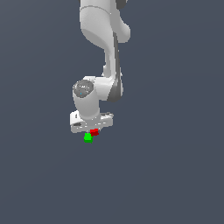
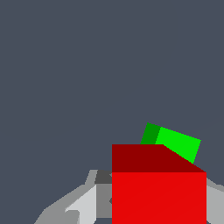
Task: Stack the red cube on top of the green cube.
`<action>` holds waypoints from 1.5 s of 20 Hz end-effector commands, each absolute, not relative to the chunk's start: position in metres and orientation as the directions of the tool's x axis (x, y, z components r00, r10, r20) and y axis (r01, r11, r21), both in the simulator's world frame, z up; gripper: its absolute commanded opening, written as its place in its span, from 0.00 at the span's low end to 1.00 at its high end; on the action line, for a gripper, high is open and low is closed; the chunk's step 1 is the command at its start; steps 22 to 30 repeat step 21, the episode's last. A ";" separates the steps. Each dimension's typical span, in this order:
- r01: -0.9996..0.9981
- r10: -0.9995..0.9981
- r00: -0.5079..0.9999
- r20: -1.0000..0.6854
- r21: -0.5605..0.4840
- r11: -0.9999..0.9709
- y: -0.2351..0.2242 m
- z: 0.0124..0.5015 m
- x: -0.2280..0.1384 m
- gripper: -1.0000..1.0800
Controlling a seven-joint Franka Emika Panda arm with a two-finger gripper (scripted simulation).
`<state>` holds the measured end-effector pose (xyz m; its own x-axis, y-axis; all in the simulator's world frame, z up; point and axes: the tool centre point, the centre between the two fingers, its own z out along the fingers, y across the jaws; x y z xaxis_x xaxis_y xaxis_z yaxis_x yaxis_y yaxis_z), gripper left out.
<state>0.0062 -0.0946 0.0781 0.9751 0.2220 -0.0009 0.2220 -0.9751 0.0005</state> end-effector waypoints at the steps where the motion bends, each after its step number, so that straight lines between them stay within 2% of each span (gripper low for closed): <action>1: 0.223 0.223 0.975 0.000 0.001 -0.975 -0.110 0.071 0.012 0.00; 11: 0.223 0.223 0.975 0.000 0.000 -0.975 -0.131 0.062 0.022 0.00; 12: 0.223 0.223 0.975 0.000 0.000 -0.975 -0.131 0.062 0.022 0.96; 30: 0.223 0.223 0.975 0.000 0.000 -0.975 -0.131 0.062 0.022 0.96</action>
